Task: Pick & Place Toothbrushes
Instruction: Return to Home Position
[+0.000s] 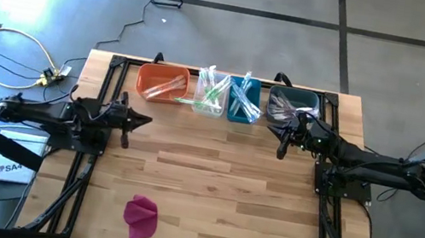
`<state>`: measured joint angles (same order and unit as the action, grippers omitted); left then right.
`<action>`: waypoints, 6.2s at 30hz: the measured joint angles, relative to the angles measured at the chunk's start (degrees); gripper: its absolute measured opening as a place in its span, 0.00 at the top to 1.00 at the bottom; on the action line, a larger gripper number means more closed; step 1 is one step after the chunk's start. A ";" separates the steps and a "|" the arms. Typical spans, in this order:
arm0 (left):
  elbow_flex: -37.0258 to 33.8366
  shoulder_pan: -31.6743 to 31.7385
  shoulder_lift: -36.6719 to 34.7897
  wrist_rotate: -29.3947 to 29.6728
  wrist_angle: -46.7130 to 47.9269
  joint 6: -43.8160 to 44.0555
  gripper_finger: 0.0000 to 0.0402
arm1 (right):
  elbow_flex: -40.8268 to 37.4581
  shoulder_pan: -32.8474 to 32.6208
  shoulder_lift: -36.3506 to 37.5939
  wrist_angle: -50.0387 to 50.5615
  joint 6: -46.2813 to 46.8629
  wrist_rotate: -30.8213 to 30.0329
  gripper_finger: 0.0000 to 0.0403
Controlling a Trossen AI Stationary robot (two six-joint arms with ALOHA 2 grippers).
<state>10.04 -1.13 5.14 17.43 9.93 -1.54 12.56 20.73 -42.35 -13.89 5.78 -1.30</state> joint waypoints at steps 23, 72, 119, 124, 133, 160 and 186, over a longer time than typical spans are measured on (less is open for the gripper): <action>-4.03 0.00 -4.73 -8.01 2.68 1.36 0.99 | 0.00 0.00 0.01 0.04 0.00 0.04 0.99; -4.33 0.00 -4.78 -10.27 5.58 1.84 0.99 | 0.00 -6.81 23.82 11.05 1.95 -1.81 0.99; -4.37 0.00 -4.80 -10.47 3.52 1.84 0.99 | -5.91 -12.87 41.68 26.57 6.45 -10.58 0.99; -4.37 0.00 -4.80 -10.45 3.50 1.85 0.99 | -8.33 -12.87 41.62 22.99 6.47 -8.71 0.99; -4.37 0.00 -4.80 -10.38 3.50 1.86 0.99 | -8.44 -12.87 41.30 23.49 2.95 1.29 0.99; -4.35 0.00 -4.80 -10.29 3.47 1.84 0.99 | -8.66 -12.87 39.39 22.27 4.52 -1.34 0.99; -4.35 0.00 -4.80 -10.49 3.43 1.86 0.99 | -8.66 -12.87 39.39 21.96 4.50 -1.33 0.99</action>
<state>5.69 -1.13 0.34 6.94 13.37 0.32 3.90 7.86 -2.96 8.08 10.28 -2.63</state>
